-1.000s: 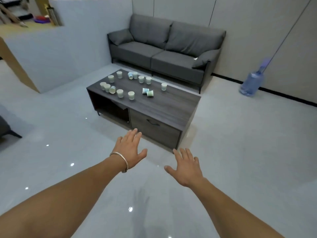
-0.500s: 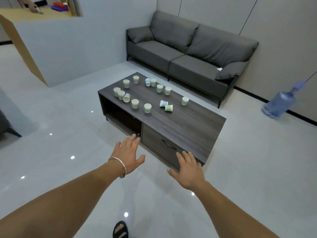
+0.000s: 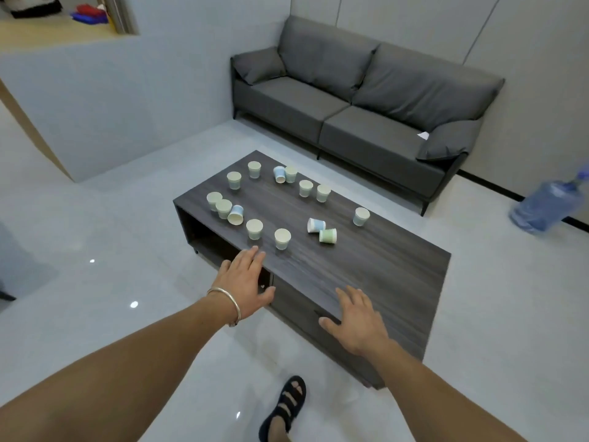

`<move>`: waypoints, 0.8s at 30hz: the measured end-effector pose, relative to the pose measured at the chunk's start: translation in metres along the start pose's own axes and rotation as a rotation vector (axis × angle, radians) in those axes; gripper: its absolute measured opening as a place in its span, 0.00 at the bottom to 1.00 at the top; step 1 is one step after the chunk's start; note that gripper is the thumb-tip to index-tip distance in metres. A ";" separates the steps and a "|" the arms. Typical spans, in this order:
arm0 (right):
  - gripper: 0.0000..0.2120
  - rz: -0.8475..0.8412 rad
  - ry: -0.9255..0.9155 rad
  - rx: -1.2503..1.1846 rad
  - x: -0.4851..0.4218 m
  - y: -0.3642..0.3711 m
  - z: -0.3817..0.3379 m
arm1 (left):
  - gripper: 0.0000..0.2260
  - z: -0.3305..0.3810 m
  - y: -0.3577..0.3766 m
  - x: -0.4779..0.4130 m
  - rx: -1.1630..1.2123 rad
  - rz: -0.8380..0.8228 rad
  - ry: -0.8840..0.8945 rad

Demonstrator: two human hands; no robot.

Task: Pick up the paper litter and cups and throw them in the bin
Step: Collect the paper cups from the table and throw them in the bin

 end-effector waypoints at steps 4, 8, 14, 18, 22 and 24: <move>0.41 -0.026 -0.041 0.000 -0.084 -0.027 -0.027 | 0.37 -0.036 -0.012 -0.058 0.007 -0.028 -0.052; 0.41 -0.035 -0.101 0.013 -0.147 -0.051 -0.056 | 0.36 -0.071 -0.030 -0.116 0.005 0.025 -0.075; 0.41 -0.075 -0.062 0.001 -0.221 -0.061 -0.083 | 0.36 -0.106 -0.016 -0.188 0.056 -0.006 -0.072; 0.41 -0.113 0.006 -0.006 -0.275 -0.051 -0.105 | 0.35 -0.136 0.011 -0.246 0.116 -0.051 -0.004; 0.42 -0.148 0.116 -0.032 -0.335 -0.032 -0.126 | 0.36 -0.170 0.047 -0.309 0.167 -0.156 0.094; 0.42 -0.175 0.159 -0.043 -0.364 -0.020 -0.137 | 0.37 -0.188 0.067 -0.334 0.183 -0.202 0.129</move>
Point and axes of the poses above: each hand's wrist, its own x-axis away from the middle knuckle, its own y-axis out of the palm, z = x × y, the point moved 2 cm from there along -x, towards the middle knuckle, and after that the axes turned 4 degrees about y, right-handed, at the moved point
